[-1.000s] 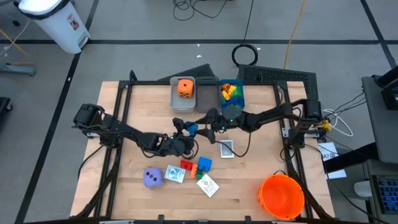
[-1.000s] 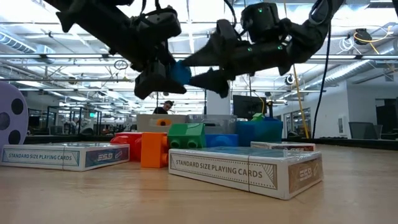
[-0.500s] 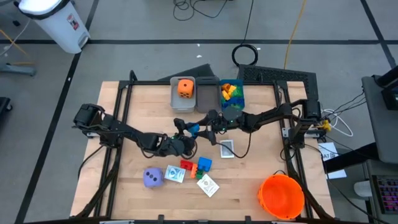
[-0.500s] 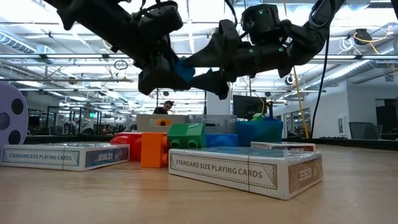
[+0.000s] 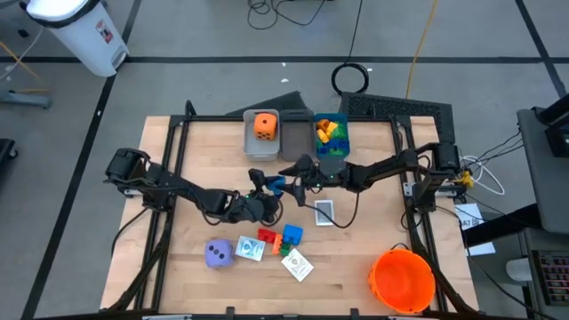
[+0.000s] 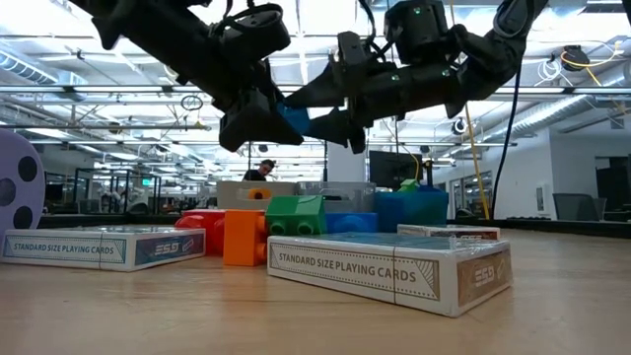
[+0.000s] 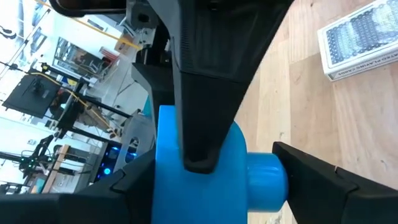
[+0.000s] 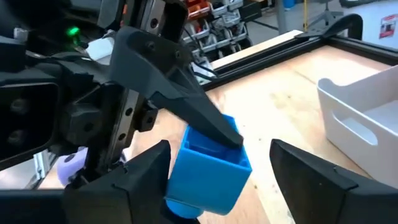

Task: Pick & Place Toys
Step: Put the blue game piece into the blue bin

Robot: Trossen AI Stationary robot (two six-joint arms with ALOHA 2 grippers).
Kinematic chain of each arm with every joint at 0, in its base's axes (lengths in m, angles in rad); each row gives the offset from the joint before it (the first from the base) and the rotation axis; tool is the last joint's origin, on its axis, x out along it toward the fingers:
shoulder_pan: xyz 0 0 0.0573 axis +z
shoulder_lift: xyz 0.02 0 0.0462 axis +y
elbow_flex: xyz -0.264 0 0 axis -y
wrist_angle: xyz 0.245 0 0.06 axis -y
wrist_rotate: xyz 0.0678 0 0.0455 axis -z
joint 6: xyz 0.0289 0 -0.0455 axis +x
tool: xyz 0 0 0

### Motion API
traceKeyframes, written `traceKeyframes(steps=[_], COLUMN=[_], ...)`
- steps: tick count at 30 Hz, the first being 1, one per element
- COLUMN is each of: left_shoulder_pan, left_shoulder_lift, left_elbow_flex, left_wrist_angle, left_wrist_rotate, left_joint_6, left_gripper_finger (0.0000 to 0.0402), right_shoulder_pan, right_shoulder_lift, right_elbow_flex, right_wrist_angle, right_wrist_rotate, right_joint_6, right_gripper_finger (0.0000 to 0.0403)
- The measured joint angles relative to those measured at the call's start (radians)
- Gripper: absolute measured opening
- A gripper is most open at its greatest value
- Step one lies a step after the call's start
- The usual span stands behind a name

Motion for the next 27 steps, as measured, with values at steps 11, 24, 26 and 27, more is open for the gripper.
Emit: traceKeyframes(steps=[11, 24, 26, 27], left_shoulder_pan=[0.0, -0.035, -0.057, -0.068], left_shoulder_lift=[0.0, -0.013, -0.026, -0.035], left_elbow_flex=[0.0, 0.0, 0.0, 0.0], left_wrist_angle=[0.013, 0.038, 0.041, 0.041], left_wrist_rotate=[0.003, -0.016, -0.015, -0.015], left_joint_6=[-0.001, -0.059, -0.031, -0.018], left_gripper_finger=[0.0267, 0.0361, 0.037, 0.0374], right_shoulder_pan=[-0.003, -0.067, -0.086, -0.095], right_shoulder_lift=[0.0, -0.015, -0.035, -0.047], right_elbow_flex=[0.0, -0.001, -0.001, -0.001], right_wrist_angle=[0.01, -0.032, -0.07, -0.09], right_wrist_rotate=[-0.053, -0.191, -0.203, -0.206], right_joint_6=[0.007, -0.001, -0.001, -0.001], right_gripper_finger=[0.0155, 0.0133, 0.0133, 0.0133])
